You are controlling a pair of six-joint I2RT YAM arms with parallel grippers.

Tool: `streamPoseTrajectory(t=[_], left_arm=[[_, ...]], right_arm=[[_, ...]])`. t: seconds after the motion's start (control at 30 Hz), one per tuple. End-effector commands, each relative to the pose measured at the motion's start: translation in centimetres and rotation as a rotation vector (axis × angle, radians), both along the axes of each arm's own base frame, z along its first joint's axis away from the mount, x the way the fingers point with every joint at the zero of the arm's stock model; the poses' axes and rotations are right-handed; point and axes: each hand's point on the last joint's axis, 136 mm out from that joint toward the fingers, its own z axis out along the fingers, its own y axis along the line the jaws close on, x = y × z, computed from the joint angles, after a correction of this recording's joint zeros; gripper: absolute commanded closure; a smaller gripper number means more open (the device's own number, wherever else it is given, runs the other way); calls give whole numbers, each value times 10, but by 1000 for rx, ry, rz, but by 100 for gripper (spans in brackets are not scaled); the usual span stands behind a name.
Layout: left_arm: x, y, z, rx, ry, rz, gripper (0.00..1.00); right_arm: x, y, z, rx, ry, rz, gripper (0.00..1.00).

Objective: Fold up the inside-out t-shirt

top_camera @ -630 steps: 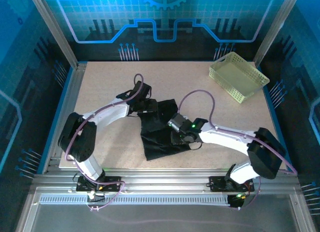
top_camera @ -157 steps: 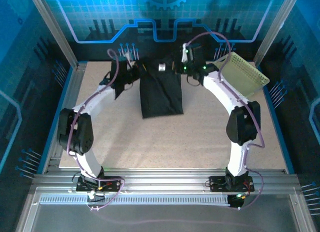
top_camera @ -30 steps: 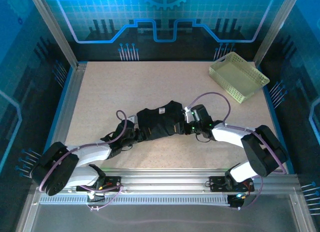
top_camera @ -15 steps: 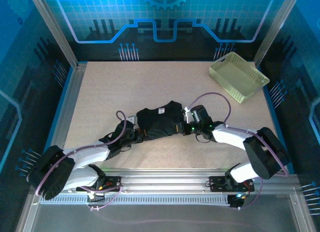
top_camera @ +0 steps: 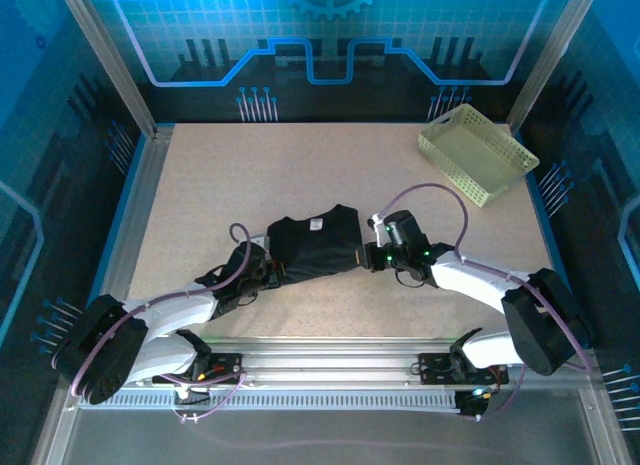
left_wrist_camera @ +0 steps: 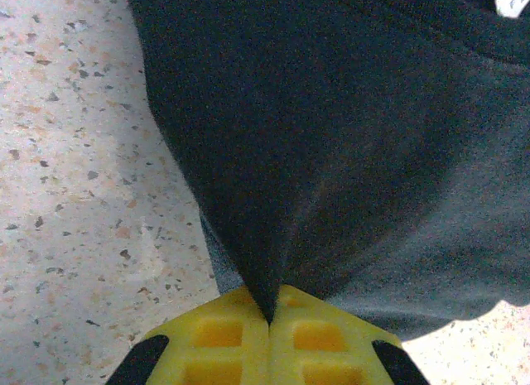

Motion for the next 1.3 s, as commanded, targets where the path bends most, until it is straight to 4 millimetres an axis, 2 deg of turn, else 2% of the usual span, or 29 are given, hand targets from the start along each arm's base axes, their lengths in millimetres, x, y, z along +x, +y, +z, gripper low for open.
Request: streamPoseTrajectory(t=[0.0, 0.17, 0.33, 0.47, 0.53, 0.63, 0.67, 0.7, 0.77, 0.83, 0.87, 1.03, 1.27], left_arm=[[4, 10, 3, 48, -4, 18, 100], [9, 15, 6, 54, -4, 25, 100], [13, 18, 6, 48, 2, 25, 100], [16, 19, 7, 45, 3, 26, 100], [16, 21, 7, 43, 7, 29, 100], [16, 24, 6, 49, 18, 33, 100], [17, 25, 6, 50, 19, 32, 100], [17, 26, 6, 53, 22, 31, 100], [17, 28, 7, 61, 22, 30, 100], [17, 30, 6, 61, 24, 31, 100], [17, 30, 7, 59, 23, 30, 100], [17, 31, 7, 63, 25, 32, 100], [17, 33, 7, 68, 20, 35, 100]], right_arm=[[-13, 3, -8, 16, 13, 44, 74], [-17, 18, -22, -1, 0, 93, 65], [-18, 39, -19, -23, -76, 158, 53], [-15, 47, -23, -76, -131, 175, 49], [-13, 50, -28, -93, -137, 173, 44], [-17, 54, -29, -89, -149, 190, 41], [-18, 56, -27, -79, -154, 196, 41], [-19, 56, -25, -76, -156, 192, 48], [-19, 56, -19, -60, -164, 187, 72], [-18, 55, -14, -61, -170, 179, 87], [-18, 54, -10, -64, -174, 175, 92], [-9, 35, -2, -118, -163, 105, 97], [-6, 15, 5, -172, -110, 80, 95]])
